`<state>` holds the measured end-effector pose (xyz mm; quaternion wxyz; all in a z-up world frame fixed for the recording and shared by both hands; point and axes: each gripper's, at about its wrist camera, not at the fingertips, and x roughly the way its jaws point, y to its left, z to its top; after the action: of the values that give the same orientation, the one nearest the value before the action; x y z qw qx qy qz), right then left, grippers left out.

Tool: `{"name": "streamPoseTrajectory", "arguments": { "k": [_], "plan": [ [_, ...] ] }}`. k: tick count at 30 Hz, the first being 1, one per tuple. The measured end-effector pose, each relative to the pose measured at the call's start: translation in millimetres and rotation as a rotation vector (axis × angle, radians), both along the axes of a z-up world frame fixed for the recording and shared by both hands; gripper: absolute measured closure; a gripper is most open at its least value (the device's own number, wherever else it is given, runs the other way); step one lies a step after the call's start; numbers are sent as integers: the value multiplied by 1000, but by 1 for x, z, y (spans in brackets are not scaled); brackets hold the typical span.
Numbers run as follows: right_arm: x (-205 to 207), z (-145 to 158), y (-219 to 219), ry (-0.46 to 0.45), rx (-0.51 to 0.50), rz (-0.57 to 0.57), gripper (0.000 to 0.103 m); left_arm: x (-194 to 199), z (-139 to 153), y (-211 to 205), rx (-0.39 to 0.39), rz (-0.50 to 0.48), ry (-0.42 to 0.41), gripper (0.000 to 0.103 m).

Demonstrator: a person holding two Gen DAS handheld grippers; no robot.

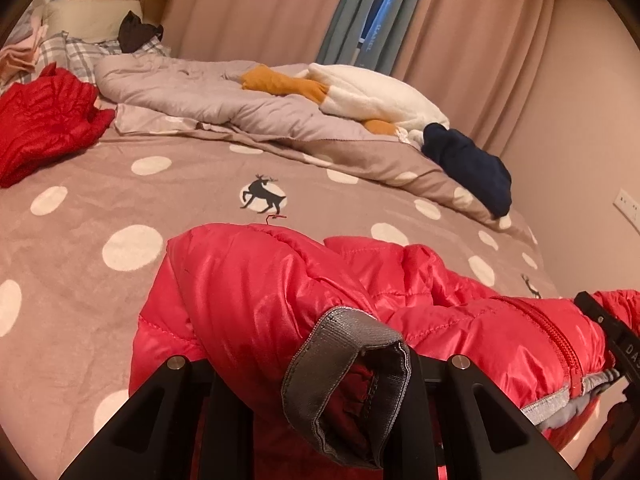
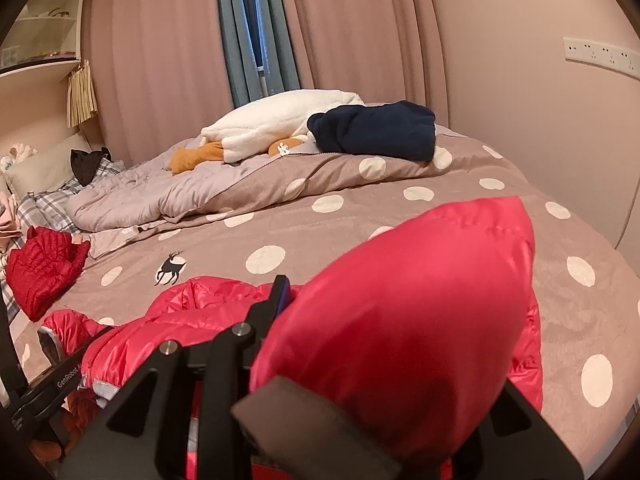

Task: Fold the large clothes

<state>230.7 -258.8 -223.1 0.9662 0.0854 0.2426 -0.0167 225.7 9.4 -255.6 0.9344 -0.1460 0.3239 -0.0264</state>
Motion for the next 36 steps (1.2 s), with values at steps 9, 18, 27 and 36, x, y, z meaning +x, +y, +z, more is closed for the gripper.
{"name": "streamPoseTrajectory", "arguments": {
  "k": [9, 18, 27, 36],
  "plan": [
    [6, -6, 0, 10, 9, 2, 69, 2, -1, -4, 20, -3, 7, 80],
    [9, -14, -1, 28, 19, 7, 61, 5, -3, -7, 33, -16, 12, 76],
    [10, -17, -3, 34, 8, 16, 49, 3, -5, -14, 83, -14, -4, 72],
    [11, -21, -8, 42, 29, 11, 45, 3, -4, -15, 74, -19, -3, 65]
  ]
}}
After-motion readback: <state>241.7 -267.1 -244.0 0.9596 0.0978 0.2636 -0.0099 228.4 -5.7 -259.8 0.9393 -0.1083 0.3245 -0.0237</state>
